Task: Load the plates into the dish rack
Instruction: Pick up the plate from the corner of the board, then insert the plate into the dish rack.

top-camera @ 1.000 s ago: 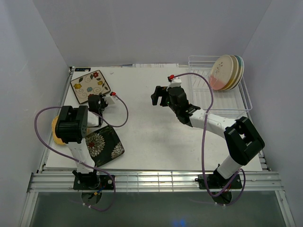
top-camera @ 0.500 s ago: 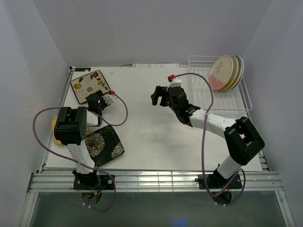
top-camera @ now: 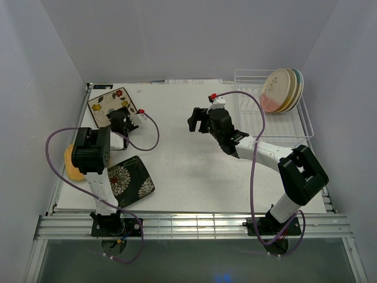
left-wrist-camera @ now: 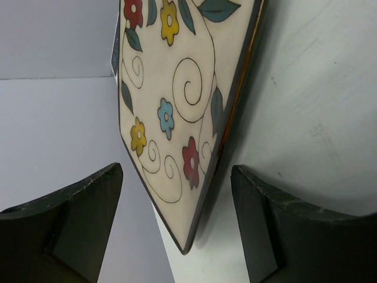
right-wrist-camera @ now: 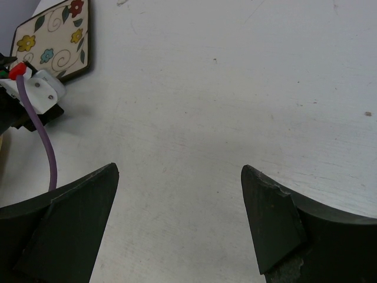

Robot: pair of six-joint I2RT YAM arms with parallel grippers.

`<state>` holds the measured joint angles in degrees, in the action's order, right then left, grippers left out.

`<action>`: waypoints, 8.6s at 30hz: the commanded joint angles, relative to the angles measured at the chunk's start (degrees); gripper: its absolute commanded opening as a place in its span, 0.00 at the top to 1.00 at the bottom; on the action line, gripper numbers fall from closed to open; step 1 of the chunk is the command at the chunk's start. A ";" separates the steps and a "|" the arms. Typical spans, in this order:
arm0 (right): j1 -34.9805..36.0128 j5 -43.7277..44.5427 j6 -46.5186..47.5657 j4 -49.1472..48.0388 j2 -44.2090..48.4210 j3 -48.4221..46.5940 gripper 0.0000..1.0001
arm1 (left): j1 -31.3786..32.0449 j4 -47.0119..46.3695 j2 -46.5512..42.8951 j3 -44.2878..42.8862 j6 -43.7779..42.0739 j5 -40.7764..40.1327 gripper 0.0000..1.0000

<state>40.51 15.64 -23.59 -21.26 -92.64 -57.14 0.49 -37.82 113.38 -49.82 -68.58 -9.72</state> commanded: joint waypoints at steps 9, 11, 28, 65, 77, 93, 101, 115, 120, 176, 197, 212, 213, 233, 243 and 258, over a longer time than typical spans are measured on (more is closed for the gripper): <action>0.01 -1.40 -0.31 -3.97 -0.52 -0.34 0.10 | -2.16 5.04 5.01 -5.81 -3.58 0.83 0.29; 0.09 -1.58 -0.31 -4.14 -0.52 -0.16 0.10 | -2.16 6.62 4.83 -5.90 -3.14 1.45 0.35; 0.09 -2.37 -0.49 -5.29 -0.08 0.54 0.10 | -2.43 16.91 4.66 -9.94 -0.51 6.29 1.00; -6.23 -26.62 -30.71 -6.95 -9.31 -3.41 0.10 | 8.64 15.85 -28.22 15.46 19.88 32.66 1.00; -8.26 -31.90 -36.17 -12.32 -9.67 -0.25 0.09 | 16.81 11.11 -30.33 18.53 22.52 32.30 1.00; -8.26 -33.39 -38.02 -13.99 -14.32 -3.06 0.07 | 27.02 5.22 -26.02 20.64 24.45 24.13 1.00; -8.26 -32.78 -38.37 -14.16 -15.64 -3.76 0.09 | 27.81 3.37 -26.72 21.61 25.07 22.81 1.00; -8.26 -34.10 -38.63 -17.33 -17.75 -4.46 0.27 | 28.51 3.19 -28.83 23.10 25.77 24.48 1.00; -8.17 -34.71 -38.81 -17.15 -18.98 -5.52 0.32 | 28.60 3.19 -29.88 23.28 26.12 24.92 1.00; -8.08 -29.98 -25.91 -11.09 -16.44 -7.11 0.92 | 29.04 4.86 -44.82 29.26 31.40 28.17 0.34; -7.20 -17.58 -5.16 6.65 -4.74 -13.77 0.92 | 28.95 27.89 -51.69 5.37 52.13 22.02 0.29; -5.88 -9.93 5.49 23.26 -0.70 -26.96 0.92 | 28.86 18.40 -51.51 15.01 54.25 14.47 0.30; -5.88 -9.58 5.75 23.80 -0.35 -28.01 0.92 | 28.86 17.96 -51.77 15.28 54.51 14.11 0.30; -5.80 4.83 15.77 29.42 8.17 -37.07 0.92 | 28.51 14.62 -52.39 18.62 55.57 13.41 0.30; -6.76 12.83 22.62 37.16 7.74 -47.18 0.92 | 28.60 14.53 -52.21 18.97 55.39 13.58 0.30; -25.12 -0.25 22.37 44.19 7.57 -53.24 0.92 | 28.51 14.36 -51.33 19.50 55.13 15.25 0.31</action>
<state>18.26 18.57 -0.91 32.93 -89.21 -103.83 29.32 -22.35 61.82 -31.18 -13.67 4.27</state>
